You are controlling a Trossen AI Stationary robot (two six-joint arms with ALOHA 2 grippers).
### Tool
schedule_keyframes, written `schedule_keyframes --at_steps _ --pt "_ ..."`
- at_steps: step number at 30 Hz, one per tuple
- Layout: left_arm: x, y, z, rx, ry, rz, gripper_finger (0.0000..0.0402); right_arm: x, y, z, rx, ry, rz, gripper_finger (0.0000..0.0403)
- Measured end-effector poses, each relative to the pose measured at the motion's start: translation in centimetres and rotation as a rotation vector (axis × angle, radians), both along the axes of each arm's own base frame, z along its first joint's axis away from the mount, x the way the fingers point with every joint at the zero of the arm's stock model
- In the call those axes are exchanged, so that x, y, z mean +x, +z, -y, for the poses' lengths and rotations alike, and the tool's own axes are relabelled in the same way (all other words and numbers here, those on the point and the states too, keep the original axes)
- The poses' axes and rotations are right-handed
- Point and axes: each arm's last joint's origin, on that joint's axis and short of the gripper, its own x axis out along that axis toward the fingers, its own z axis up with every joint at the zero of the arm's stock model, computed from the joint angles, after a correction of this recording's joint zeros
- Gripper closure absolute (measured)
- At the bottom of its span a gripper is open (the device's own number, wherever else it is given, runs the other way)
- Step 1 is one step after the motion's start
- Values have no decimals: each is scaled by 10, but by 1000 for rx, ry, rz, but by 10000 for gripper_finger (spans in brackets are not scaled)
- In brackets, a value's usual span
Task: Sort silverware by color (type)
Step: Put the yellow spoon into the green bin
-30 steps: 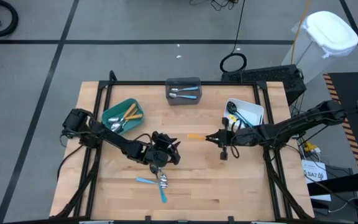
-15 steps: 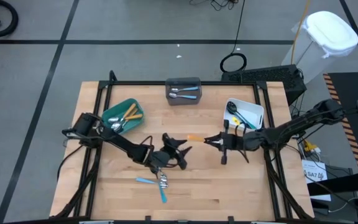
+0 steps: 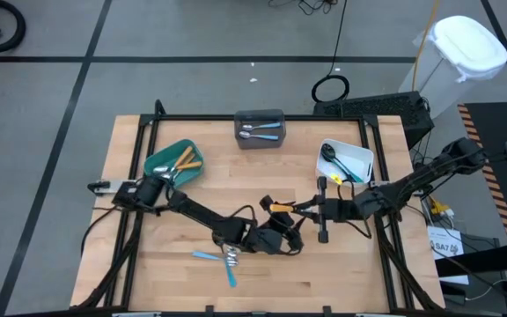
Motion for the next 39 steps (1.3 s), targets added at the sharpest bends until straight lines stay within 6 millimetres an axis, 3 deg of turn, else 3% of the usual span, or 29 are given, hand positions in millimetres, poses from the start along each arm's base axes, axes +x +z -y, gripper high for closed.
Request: schedule_keyframes --at_steps 3,12,20,24,32,39 --pt "7 13 10 13 29 18 135 -2 3 -4 4 18 30 372" --pt "3 47 40 62 130 103 135 -10 16 -19 -33 18 150 373" --pt "-4 50 60 -61 167 261 135 -21 26 -33 -26 56 243 374" --pt "-2 40 72 -64 119 303 135 -24 26 -37 -77 30 235 374" --pt "9 36 72 17 90 341 135 -27 23 -42 -179 42 206 374" --pt "25 52 60 78 69 337 135 -27 21 -43 -219 46 192 374"
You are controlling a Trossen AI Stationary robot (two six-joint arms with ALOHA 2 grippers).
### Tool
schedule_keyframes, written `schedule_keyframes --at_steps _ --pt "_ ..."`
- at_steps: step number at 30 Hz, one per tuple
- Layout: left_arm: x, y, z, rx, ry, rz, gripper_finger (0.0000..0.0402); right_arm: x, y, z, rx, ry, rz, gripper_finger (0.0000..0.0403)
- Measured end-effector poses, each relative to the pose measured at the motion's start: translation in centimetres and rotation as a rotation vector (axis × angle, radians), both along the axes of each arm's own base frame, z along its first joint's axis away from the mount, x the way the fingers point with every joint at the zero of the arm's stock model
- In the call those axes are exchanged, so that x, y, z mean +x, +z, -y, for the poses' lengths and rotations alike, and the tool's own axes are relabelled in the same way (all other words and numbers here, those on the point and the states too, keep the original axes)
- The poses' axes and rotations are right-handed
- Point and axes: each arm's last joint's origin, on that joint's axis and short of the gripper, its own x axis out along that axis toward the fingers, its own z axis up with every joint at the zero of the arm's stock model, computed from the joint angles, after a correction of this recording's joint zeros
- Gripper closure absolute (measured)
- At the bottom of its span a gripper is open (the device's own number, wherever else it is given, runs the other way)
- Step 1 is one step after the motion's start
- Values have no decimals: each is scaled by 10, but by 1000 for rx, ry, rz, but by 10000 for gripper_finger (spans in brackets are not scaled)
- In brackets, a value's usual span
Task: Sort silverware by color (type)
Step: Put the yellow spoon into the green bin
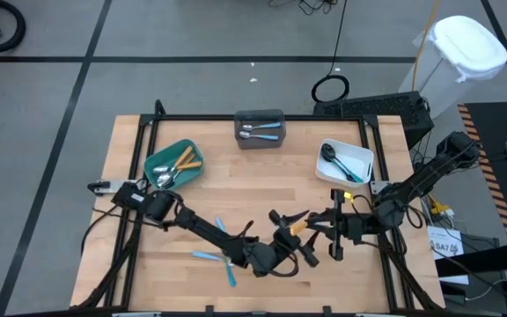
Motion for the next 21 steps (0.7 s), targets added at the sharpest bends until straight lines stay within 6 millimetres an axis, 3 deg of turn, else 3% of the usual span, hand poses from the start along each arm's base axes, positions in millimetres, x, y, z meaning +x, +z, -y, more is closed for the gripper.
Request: schedule_keyframes --at_steps 4,7,21 --pt "4 2 -3 27 -1 -18 138 0 -1 0 -19 1 -14 374" --pt "6 0 -6 19 -12 -27 162 0 -2 0 -20 0 -17 374" --pt "3 -4 -5 -23 94 -49 386 0 -6 -2 -14 16 -55 363"
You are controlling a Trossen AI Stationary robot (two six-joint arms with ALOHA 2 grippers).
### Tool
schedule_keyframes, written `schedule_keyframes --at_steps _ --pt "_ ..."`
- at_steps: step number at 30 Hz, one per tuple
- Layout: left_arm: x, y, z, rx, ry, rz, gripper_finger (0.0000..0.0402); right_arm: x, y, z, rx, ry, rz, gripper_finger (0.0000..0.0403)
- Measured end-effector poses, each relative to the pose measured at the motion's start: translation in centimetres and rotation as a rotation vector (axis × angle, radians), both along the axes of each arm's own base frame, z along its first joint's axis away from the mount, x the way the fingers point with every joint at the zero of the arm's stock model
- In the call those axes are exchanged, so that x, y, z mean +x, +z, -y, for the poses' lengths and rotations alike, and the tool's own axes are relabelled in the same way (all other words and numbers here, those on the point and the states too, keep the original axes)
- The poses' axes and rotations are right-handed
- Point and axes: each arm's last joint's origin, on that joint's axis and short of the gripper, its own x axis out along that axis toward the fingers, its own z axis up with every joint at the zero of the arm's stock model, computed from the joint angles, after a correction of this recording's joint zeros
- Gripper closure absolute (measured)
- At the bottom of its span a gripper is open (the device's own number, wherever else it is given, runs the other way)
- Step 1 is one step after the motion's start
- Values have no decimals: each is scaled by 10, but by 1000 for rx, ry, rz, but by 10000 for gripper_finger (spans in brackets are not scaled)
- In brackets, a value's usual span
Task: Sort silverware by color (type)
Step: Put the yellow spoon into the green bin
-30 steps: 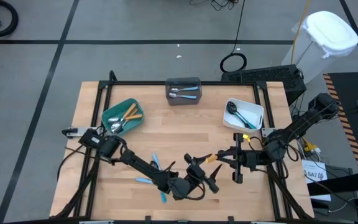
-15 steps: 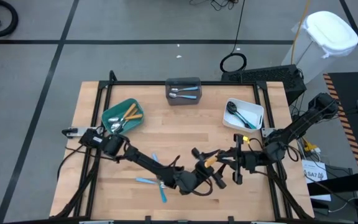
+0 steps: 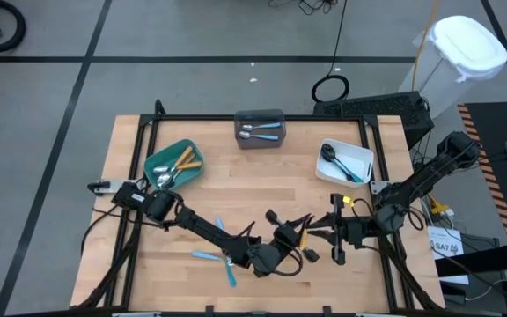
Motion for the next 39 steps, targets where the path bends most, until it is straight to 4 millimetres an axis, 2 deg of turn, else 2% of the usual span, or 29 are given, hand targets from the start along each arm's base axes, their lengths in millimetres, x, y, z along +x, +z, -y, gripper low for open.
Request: schedule_keyframes --at_steps 11,18,24,29,32,39 --pt "-11 -7 19 110 83 -168 391 -7 -18 -3 12 -100 -161 298" --pt "-9 -17 16 119 44 -231 391 -15 -21 -3 -31 -90 -221 265" --pt "0 -24 4 32 -143 -325 391 -26 -13 -3 -1 40 -220 253" --pt "8 -12 -24 -203 -284 -492 391 -32 -10 -2 52 169 -250 253" --pt "8 -11 -32 -258 -283 -548 391 -33 -13 -1 45 185 -285 254" --pt "9 -11 -35 -263 -302 -558 391 -33 -13 0 42 139 -281 254"
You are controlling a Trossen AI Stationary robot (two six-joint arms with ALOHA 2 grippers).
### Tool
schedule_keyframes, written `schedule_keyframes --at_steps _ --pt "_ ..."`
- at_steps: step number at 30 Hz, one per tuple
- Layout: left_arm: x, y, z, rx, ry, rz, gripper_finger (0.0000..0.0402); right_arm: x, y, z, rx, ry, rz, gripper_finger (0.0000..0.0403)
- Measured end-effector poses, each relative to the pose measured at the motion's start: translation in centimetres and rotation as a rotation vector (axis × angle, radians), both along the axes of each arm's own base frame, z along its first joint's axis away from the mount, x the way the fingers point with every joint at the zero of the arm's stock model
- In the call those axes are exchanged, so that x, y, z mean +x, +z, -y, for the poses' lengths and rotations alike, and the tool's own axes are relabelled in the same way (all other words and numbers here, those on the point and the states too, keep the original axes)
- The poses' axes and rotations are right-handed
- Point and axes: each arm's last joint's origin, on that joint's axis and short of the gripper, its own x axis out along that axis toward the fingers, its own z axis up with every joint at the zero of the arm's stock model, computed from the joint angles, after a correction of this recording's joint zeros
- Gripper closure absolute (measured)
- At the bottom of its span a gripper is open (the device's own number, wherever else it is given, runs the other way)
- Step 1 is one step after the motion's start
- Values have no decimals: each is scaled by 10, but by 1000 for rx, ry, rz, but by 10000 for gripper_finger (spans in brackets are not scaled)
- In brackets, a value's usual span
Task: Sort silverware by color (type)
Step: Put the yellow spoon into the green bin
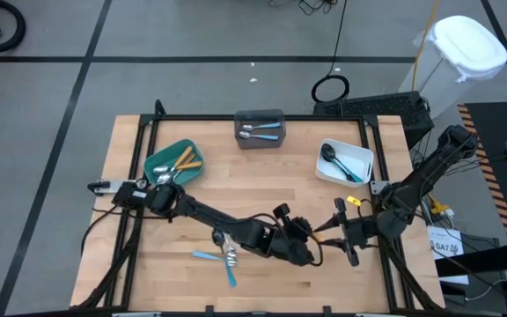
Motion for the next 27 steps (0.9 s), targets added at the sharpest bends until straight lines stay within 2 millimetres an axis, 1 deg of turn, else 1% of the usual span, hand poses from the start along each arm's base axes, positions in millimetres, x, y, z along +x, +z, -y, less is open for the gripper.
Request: schedule_keyframes --at_steps 5,8,11,15,18,22,25,27 --pt "3 0 -6 -41 -5 0 391 3 2 0 38 -14 20 263" --pt "3 0 -7 -50 -11 -3 391 6 0 0 38 -25 17 282" --pt "3 -1 -8 -55 -18 -9 391 9 -2 0 29 -35 8 316" --pt "3 -2 -8 -55 -21 -11 386 9 -2 0 26 -38 9 376" --pt "3 -1 -5 -64 -13 0 366 9 -2 1 24 -45 13 376" --pt "3 0 -6 -52 30 24 331 7 1 4 42 -118 26 372" --pt "2 1 -5 2 76 42 295 6 3 8 49 -192 39 374" --pt "0 2 -2 69 112 53 269 5 4 10 48 -239 49 374"
